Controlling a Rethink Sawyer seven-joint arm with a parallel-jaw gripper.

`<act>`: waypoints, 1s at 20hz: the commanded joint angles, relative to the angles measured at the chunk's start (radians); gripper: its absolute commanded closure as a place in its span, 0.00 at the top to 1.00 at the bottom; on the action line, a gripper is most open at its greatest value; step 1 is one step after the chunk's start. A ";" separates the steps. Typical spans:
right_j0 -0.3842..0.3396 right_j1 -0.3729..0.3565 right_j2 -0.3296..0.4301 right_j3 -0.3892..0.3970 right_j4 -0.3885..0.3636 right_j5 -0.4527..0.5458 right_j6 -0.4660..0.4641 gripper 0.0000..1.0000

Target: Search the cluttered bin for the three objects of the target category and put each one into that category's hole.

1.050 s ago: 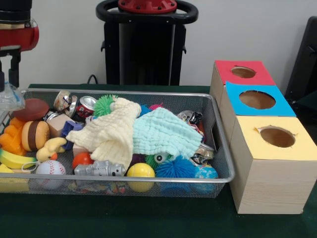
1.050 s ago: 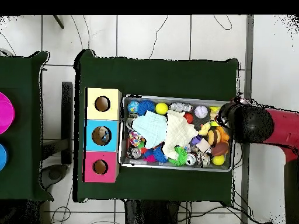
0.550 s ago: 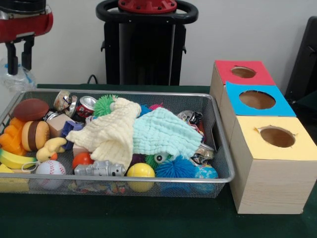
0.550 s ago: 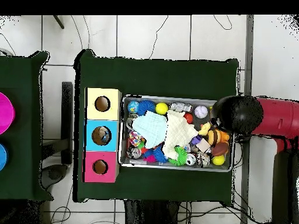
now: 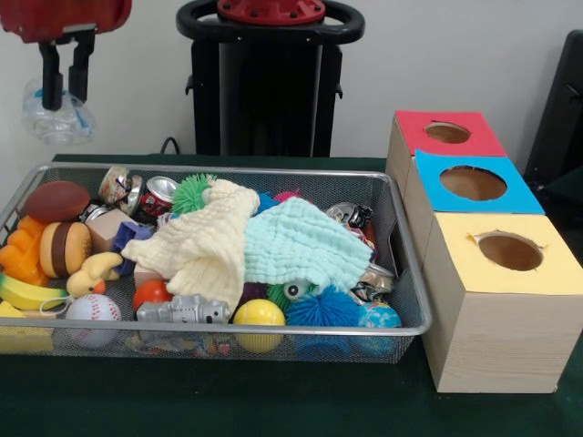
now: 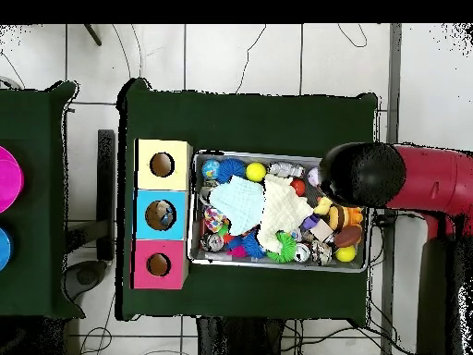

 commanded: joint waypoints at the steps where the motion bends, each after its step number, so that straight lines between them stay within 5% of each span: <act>1: 0.017 -0.050 -0.044 0.140 0.101 0.033 0.211 0.00; 10: 0.119 -0.126 -0.108 0.215 0.205 0.024 0.315 0.00; 20: 0.233 -0.162 -0.177 0.316 0.314 -0.094 0.417 0.00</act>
